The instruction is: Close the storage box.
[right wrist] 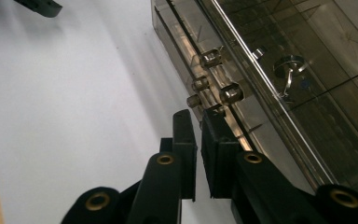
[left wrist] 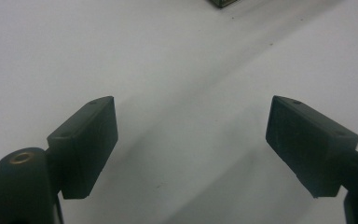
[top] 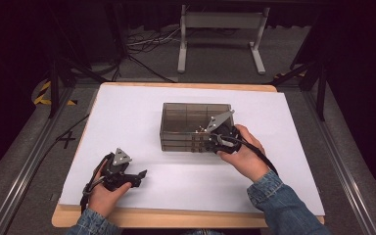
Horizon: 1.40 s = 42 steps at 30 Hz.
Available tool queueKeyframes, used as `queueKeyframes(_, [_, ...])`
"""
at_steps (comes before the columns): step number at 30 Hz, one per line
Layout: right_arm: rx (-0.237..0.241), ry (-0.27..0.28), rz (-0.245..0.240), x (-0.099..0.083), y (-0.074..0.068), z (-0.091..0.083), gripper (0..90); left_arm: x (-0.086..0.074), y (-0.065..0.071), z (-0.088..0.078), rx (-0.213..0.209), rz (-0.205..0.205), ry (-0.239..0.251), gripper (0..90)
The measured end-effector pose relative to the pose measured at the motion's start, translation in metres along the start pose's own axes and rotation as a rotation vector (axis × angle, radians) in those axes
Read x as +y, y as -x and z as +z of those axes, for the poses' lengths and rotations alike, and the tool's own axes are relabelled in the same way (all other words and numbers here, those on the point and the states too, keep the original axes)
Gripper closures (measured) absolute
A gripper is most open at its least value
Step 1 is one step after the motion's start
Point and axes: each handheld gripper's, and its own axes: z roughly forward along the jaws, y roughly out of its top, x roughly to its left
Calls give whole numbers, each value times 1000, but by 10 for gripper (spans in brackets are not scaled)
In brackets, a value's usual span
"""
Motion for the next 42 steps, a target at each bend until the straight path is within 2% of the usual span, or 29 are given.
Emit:
queueKeyframes(4, [20,12,-4,-2,-2,-4,757,0,0,0,2,2,-1,176])
queueKeyframes(10, [69,43,22,-10,-1,-13,580,0,0,0,0,0,-1,176])
queueKeyframes(19, [104,85,43,-22,2,-26,492,1,1,2,-2,9,-3,176])
queueKeyframes(27, [85,85,40,-34,3,-32,408,1,1,1,-1,4,-2,176])
queueKeyframes(30, [75,97,57,-41,5,-35,401,1,1,1,-1,4,-2,176])
queueKeyframes(42, [37,121,136,-93,17,-36,366,1,1,2,1,0,-4,176])
